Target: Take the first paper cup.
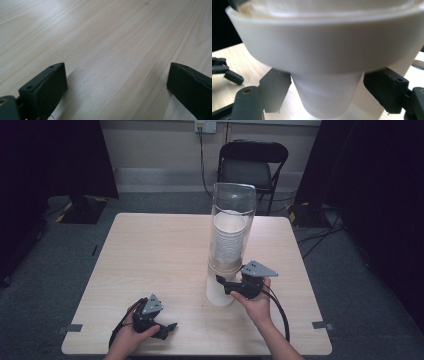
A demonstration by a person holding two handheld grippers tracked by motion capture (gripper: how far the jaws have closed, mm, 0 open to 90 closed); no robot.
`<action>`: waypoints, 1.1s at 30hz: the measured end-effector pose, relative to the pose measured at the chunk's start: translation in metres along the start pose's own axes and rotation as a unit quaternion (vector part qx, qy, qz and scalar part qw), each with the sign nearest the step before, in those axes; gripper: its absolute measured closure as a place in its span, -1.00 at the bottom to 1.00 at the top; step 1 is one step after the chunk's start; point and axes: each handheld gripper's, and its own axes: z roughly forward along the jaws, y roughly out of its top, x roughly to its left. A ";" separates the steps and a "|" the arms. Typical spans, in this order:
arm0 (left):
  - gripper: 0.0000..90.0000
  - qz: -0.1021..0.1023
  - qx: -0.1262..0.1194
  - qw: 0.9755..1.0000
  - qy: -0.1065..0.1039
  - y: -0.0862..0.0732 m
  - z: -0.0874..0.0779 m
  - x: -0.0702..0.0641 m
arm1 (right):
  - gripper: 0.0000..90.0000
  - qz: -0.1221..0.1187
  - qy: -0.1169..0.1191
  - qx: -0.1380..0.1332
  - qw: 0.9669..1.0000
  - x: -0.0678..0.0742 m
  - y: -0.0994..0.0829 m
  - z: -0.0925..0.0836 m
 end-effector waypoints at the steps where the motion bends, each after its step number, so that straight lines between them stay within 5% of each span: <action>1: -0.95 0.000 0.000 1.000 0.000 0.000 0.000 0.000 | -0.50 0.002 0.000 -0.004 1.000 0.000 0.001 0.000; 11: -0.95 0.000 0.001 1.000 0.000 0.000 0.000 0.000 | -0.36 0.027 0.018 -0.019 0.999 -0.001 0.001 0.006; 17: -0.95 0.000 0.001 1.000 0.000 0.000 0.000 0.000 | -0.23 -0.001 0.014 -0.008 1.000 0.000 -0.001 0.004; 33: -0.95 -0.004 -0.002 1.000 0.000 0.000 0.000 -0.001 | -0.22 -0.013 0.021 -0.007 1.000 -0.003 -0.003 0.004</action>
